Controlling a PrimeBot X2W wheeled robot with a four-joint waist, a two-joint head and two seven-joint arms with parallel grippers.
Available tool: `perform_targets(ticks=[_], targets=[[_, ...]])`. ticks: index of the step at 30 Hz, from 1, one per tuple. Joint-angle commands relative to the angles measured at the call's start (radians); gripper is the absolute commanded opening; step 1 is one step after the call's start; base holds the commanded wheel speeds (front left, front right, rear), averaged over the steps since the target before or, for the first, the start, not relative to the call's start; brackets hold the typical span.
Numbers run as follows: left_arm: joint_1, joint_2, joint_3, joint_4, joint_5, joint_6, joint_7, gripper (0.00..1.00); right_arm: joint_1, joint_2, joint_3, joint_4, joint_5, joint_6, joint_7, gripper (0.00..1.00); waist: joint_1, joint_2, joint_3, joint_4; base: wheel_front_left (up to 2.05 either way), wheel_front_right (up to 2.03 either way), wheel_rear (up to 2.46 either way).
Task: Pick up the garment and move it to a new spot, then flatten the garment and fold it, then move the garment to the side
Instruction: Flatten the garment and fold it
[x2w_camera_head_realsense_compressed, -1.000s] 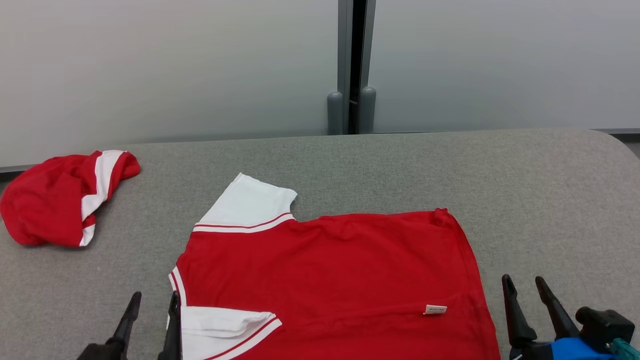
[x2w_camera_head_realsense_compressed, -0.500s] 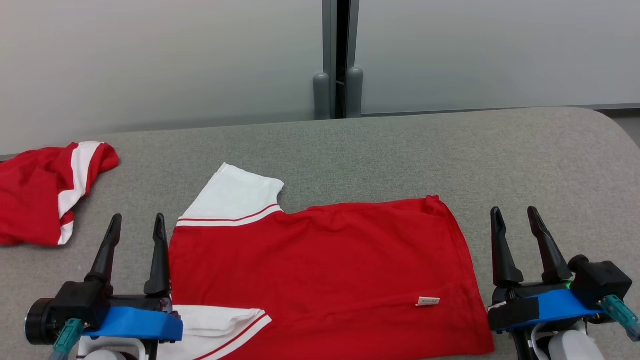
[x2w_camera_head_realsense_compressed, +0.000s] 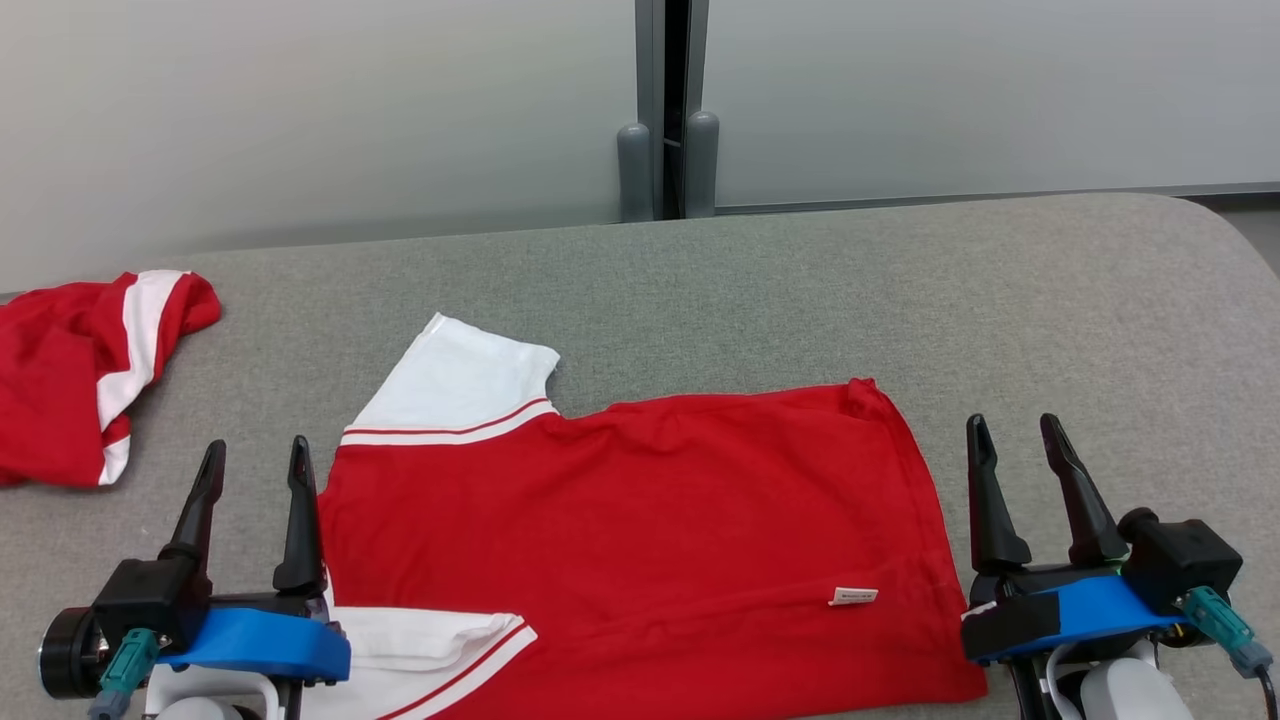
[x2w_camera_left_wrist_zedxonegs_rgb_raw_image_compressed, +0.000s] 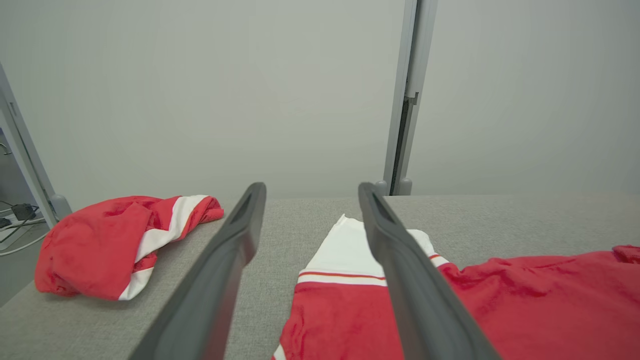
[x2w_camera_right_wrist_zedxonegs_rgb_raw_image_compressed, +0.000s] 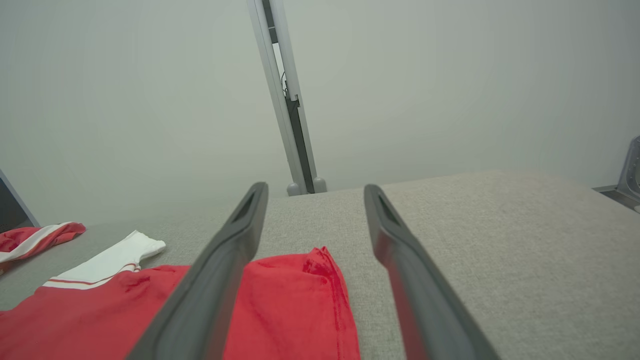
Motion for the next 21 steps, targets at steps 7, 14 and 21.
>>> perform_targets(ticks=[7, 14, 21], targets=[[-0.083, 0.029, -0.004, 0.04, 0.016, -0.017, -0.003, 1.0, -0.061, -0.023, 0.006, 0.043, -0.02, 0.0, -0.004, 1.0, -0.0001, -0.0001, 0.031, 0.001, 0.0, 0.0, 0.0], [-0.293, 0.103, -0.067, 0.157, 0.019, -0.034, -0.003, 1.0, -0.195, -0.081, 0.055, 0.154, -0.011, 0.0, -0.003, 1.0, -0.0001, -0.0001, 0.093, -0.017, 0.0, 0.0, 0.0], [-0.527, 0.179, -0.188, 0.335, -0.023, -0.04, 0.013, 1.0, -0.344, -0.112, 0.122, 0.23, 0.022, 0.0, -0.003, 1.0, -0.0001, -0.0001, 0.186, -0.059, 0.0, 0.0, 0.0]])
